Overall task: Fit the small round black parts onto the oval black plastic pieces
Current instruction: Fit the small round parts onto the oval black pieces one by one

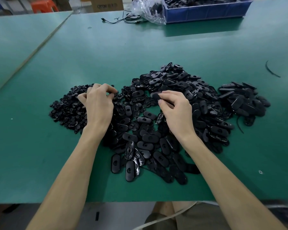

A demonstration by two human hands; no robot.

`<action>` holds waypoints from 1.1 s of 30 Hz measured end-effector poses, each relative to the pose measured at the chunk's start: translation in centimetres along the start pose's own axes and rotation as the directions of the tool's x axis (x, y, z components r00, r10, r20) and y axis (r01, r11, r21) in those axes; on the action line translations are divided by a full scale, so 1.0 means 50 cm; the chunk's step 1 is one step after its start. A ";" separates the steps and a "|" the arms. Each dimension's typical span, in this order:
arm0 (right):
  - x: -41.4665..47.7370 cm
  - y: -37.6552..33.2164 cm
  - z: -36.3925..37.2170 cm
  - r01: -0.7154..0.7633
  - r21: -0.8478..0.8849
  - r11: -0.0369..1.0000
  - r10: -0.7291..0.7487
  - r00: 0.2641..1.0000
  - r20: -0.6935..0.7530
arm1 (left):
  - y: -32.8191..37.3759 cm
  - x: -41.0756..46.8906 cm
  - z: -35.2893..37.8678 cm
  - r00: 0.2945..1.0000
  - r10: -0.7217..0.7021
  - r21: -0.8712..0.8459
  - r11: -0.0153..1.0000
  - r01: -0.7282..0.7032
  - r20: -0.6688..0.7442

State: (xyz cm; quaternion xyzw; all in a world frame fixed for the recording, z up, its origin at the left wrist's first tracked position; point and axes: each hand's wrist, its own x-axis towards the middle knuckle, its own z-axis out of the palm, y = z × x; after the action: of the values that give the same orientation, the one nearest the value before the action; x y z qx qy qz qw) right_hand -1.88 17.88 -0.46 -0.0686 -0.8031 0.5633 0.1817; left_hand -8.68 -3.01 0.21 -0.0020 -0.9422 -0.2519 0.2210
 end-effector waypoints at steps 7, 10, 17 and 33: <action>-0.005 -0.004 -0.001 0.000 0.070 0.998 0.000 1.000 0.001 | 0.006 -0.001 -0.009 0.999 0.041 -0.214 0.976 -0.038 0.006; -0.005 -0.005 0.000 -0.001 0.090 0.996 0.000 1.000 0.006 | 0.021 -0.007 -0.014 0.992 0.122 -0.329 0.939 -0.104 0.035; -0.004 -0.003 0.003 -0.005 0.112 0.994 0.004 1.000 0.011 | 0.050 -0.019 -0.007 0.976 0.157 -0.622 0.783 -0.029 0.152; 0.001 0.002 0.003 -0.047 0.079 0.996 0.046 0.999 0.014 | 0.055 -0.024 0.000 0.942 0.237 -0.760 0.649 0.030 0.239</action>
State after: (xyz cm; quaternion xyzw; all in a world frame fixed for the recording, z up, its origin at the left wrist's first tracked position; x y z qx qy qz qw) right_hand -1.99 17.79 -0.60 -0.0766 -0.7793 0.5993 0.1664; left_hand -7.31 -0.50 1.00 -0.1885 -0.7728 -0.6031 0.0600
